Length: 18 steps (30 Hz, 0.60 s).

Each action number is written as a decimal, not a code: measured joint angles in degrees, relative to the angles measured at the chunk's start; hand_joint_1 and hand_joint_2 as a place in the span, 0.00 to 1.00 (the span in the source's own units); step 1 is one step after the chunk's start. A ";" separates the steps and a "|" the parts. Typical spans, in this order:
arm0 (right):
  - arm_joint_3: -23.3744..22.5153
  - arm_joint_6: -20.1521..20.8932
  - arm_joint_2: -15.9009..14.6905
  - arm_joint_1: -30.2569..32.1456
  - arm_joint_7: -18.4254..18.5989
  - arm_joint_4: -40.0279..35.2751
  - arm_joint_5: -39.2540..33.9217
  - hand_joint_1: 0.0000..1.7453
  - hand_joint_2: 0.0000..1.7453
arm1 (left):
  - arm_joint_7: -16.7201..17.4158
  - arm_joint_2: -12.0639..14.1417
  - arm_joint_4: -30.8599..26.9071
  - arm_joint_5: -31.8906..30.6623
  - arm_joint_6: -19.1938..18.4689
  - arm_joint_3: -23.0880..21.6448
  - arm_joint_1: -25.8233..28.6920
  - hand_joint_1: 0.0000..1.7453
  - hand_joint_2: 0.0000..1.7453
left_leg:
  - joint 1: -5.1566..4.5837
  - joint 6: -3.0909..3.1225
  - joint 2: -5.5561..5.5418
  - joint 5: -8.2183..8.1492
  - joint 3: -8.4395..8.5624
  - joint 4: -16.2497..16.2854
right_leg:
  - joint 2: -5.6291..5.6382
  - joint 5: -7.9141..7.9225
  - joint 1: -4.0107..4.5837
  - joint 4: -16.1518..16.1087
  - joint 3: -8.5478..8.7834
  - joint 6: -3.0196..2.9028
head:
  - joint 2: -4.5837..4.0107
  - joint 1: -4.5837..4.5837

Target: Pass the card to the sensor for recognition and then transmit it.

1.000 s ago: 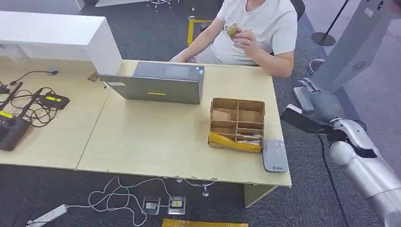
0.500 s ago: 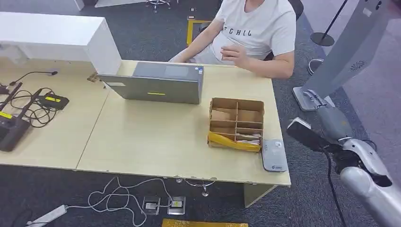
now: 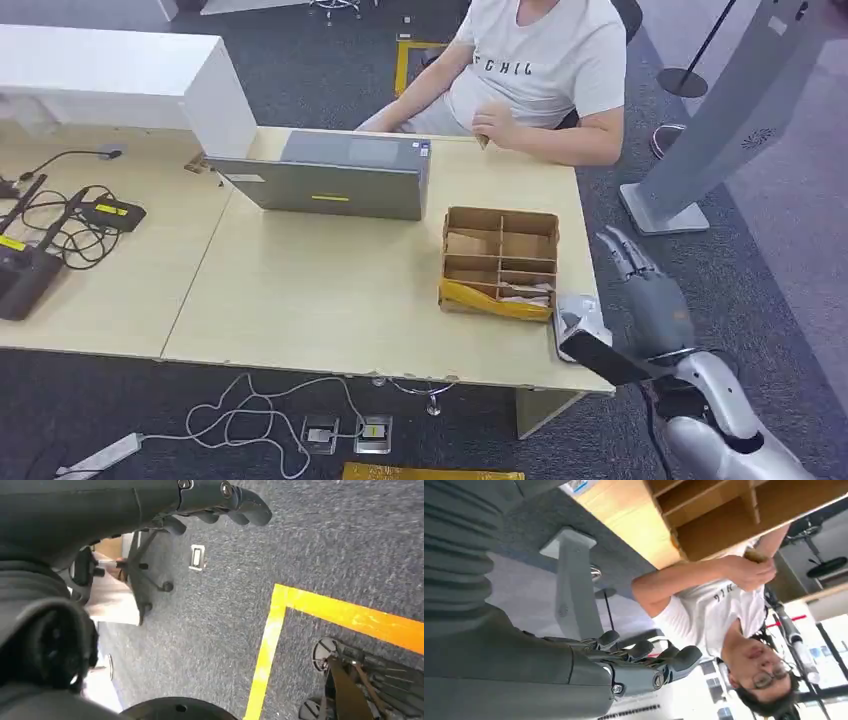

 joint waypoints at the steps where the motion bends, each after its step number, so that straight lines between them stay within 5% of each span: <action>1: 0.70 -1.29 1.16 0.46 -0.13 0.98 1.14 0.00 1.00 | 0.00 -0.15 0.00 0.16 0.05 0.00 -0.01 0.00 0.00 | 0.00 0.00 0.02 0.00 0.01 0.00 | 0.01 0.00 0.00 0.00 -0.01 0.00 | 0.00 -0.02; 18: 5.40 -5.22 13.69 0.13 0.48 13.36 9.84 0.00 1.00 | -1.07 -0.90 0.00 2.71 1.03 2.49 -0.07 0.00 0.00 | 0.00 -0.01 0.04 0.01 0.03 0.00 | 0.05 0.00 0.00 0.02 -0.01 0.00 | 0.00 -0.02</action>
